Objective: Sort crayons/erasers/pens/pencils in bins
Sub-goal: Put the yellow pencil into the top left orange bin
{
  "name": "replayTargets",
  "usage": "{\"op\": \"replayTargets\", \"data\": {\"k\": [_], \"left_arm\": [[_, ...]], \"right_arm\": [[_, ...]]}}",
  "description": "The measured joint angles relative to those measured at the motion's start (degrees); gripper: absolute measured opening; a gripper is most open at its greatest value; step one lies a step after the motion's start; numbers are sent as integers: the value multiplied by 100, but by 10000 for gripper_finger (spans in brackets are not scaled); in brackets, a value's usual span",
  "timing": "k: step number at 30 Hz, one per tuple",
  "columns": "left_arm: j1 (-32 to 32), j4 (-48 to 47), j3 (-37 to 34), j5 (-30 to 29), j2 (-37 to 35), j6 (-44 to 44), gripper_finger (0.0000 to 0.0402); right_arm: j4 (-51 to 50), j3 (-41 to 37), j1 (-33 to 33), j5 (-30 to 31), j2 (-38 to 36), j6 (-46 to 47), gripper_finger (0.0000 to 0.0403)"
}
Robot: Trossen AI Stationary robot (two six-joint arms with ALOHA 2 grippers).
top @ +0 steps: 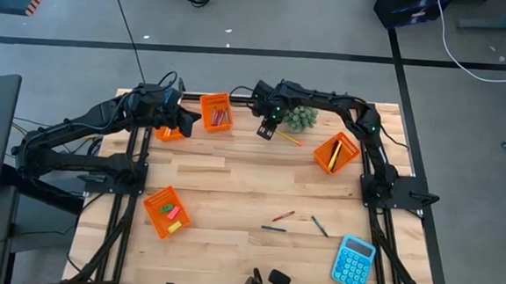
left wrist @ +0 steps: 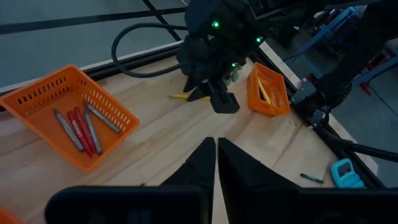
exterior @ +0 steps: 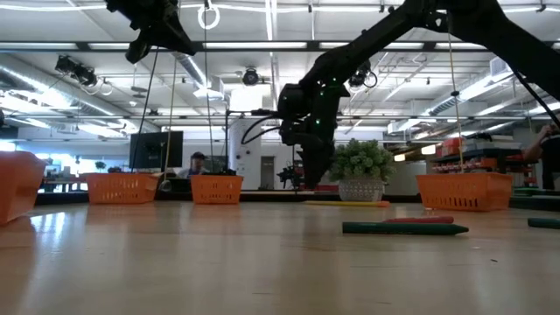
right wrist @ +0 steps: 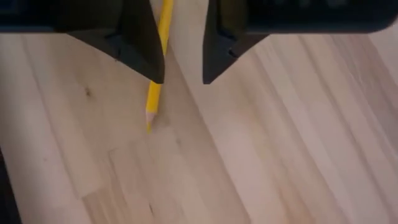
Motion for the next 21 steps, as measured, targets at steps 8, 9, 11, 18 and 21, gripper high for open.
{"op": "replayTargets", "data": {"k": [8, 9, 11, 18, 21], "left_arm": [[0, 2, 0, 2, 0, -58, 19], [2, 0, 0, 0, 0, -62, 17], [2, 4, 0, 0, 0, -64, 15], [1, 3, 0, -69, 0, -38, 21], [0, 2, 0, -89, 0, -36, 22]], "right_arm": [[184, -12, -3, -3, 0, -394, 134], [193, -12, -3, -4, 2, -426, 133], [250, -12, -3, -4, 2, -480, 132], [388, -12, -8, -28, 4, -592, 131], [388, -12, -5, -28, 4, -757, 131]]}}
